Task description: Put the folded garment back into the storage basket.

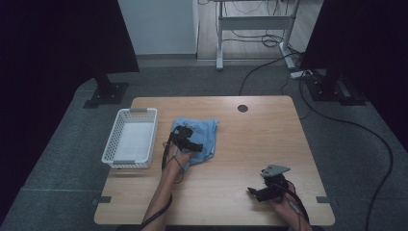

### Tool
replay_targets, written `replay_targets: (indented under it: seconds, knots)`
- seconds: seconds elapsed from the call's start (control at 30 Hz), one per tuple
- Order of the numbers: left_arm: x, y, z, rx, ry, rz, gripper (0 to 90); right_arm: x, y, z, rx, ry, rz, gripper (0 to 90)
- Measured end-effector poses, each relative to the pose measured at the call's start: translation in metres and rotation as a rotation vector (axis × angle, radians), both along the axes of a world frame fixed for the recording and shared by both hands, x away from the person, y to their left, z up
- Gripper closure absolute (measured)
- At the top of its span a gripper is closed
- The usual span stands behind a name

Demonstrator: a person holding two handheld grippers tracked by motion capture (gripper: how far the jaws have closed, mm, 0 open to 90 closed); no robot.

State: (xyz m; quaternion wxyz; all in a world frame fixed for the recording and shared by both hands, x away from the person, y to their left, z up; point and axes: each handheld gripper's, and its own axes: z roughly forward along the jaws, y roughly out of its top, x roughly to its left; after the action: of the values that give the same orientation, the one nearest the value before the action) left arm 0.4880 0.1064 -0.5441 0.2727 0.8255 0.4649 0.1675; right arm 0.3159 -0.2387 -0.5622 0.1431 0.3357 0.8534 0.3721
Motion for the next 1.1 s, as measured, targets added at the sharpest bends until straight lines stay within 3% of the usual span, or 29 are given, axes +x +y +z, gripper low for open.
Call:
replay_targets:
  seconds: [0.1,0.2,0.3,0.33,0.4,0.5,0.53,0.83,0.97,1.1]
  knots:
    - [-0.002,-0.001,0.002,-0.002,0.015,0.015,1.0,0.0,0.0,0.0,0.0,0.0,0.0,6.0]
    - [-0.005,-0.002,0.004,-0.005,0.015,0.008,10.3,0.0,0.0,0.0,-0.002,-0.001,-0.003,5.6]
    - [-0.009,-0.004,0.008,-0.008,0.018,-0.032,28.6,0.0,0.0,0.0,-0.003,-0.002,-0.005,5.3]
    - [-0.011,-0.005,0.01,-0.018,0.013,-0.053,28.6,0.0,0.001,0.0,-0.003,-0.001,-0.006,5.3]
    - [-0.013,-0.007,0.011,-0.028,0.011,-0.076,53.3,0.0,0.001,0.0,-0.003,-0.001,-0.007,5.2]
    - [-0.013,-0.008,0.011,-0.069,0.029,-0.099,79.3,0.0,0.001,0.0,-0.003,-0.001,-0.007,5.2]
    - [-0.013,-0.008,0.011,-0.074,0.031,-0.101,82.8,0.0,0.001,0.0,-0.003,-0.001,-0.007,5.2]
    - [-0.012,-0.007,0.016,-0.06,0.068,-0.124,85.1,0.0,0.001,0.0,-0.004,-0.001,-0.008,5.1]
    - [-0.013,-0.006,0.021,-0.061,0.054,-0.123,85.3,0.0,0.001,0.0,-0.003,-0.001,-0.009,5.1]
    - [-0.017,-0.003,0.038,-0.054,0.009,-0.124,85.3,0.0,0.001,0.0,-0.003,-0.001,-0.009,5.1]
